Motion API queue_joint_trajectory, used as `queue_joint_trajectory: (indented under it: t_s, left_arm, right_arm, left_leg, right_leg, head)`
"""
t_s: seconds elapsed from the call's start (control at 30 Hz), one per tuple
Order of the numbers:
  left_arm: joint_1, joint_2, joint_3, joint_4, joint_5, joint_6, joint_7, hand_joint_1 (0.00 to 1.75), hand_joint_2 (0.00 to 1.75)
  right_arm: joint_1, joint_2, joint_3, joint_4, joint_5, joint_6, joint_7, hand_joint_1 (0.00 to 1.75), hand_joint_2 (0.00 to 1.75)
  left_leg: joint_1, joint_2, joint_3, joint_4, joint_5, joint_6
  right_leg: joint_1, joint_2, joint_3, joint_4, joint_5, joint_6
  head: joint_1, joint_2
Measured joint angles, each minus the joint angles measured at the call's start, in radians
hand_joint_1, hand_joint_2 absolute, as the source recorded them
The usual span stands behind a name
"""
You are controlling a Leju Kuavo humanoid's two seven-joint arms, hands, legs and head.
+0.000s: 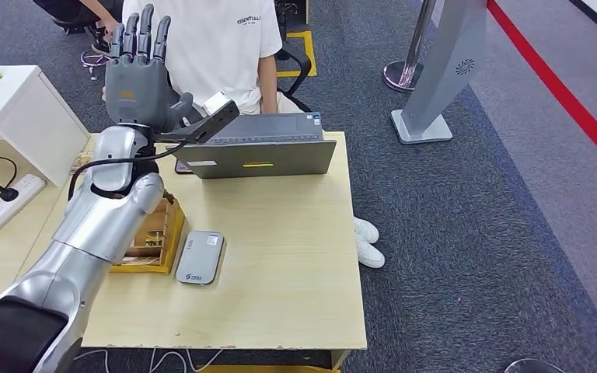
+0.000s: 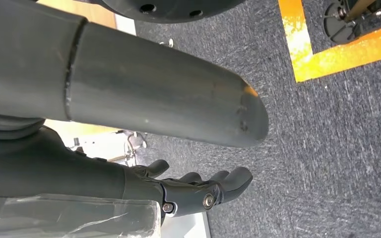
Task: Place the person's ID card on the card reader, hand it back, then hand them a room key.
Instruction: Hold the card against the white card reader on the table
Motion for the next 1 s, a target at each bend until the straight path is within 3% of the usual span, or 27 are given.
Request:
queue_joint_trajectory:
  t_s: [0.47, 0.5, 0.6, 0.63, 1.0]
  left_arm:
    - [-0.019, -0.013, 0.044, 0.178, -0.007, 0.028, 0.020, 0.00, 1.75]
    - [-0.020, -0.014, 0.045, 0.183, -0.005, 0.028, 0.020, 0.25, 1.75]
    - [-0.020, -0.016, 0.046, 0.197, -0.001, 0.028, 0.014, 1.56, 1.75]
    - [-0.020, -0.017, 0.046, 0.201, 0.001, 0.028, 0.006, 1.75, 1.75]
    - [-0.020, -0.023, 0.047, 0.231, 0.014, 0.025, -0.043, 1.75, 1.75]
  right_arm:
    - [0.001, -0.002, 0.001, 0.000, 0.001, 0.007, -0.003, 0.00, 0.00]
    - [0.001, -0.002, 0.001, 0.000, 0.001, 0.007, -0.003, 0.00, 0.00]
    - [0.001, -0.002, 0.002, 0.000, 0.001, 0.007, -0.003, 0.00, 0.00]
    - [0.001, -0.002, 0.002, 0.000, 0.001, 0.008, -0.002, 0.00, 0.00]
    - [0.002, -0.002, 0.002, 0.000, 0.002, 0.011, -0.002, 0.00, 0.00]
  left_leg:
    - [0.000, 0.000, 0.000, 0.000, 0.000, 0.000]
    - [0.000, 0.000, 0.000, 0.000, 0.000, 0.000]
    - [0.000, 0.000, 0.000, 0.000, 0.000, 0.000]
    - [0.000, 0.000, 0.000, 0.000, 0.000, 0.000]
    - [0.000, 0.000, 0.000, 0.000, 0.000, 0.000]
  right_leg:
    - [0.000, 0.000, 0.000, 0.000, 0.000, 0.000]
    - [0.000, 0.000, 0.000, 0.000, 0.000, 0.000]
    - [0.000, 0.000, 0.000, 0.000, 0.000, 0.000]
    - [0.000, 0.000, 0.000, 0.000, 0.000, 0.000]
    - [0.000, 0.000, 0.000, 0.000, 0.000, 0.000]
  head:
    - [0.000, 0.000]
    - [0.000, 0.000]
    - [0.000, 0.000]
    - [0.000, 0.000]
    - [0.000, 0.000]
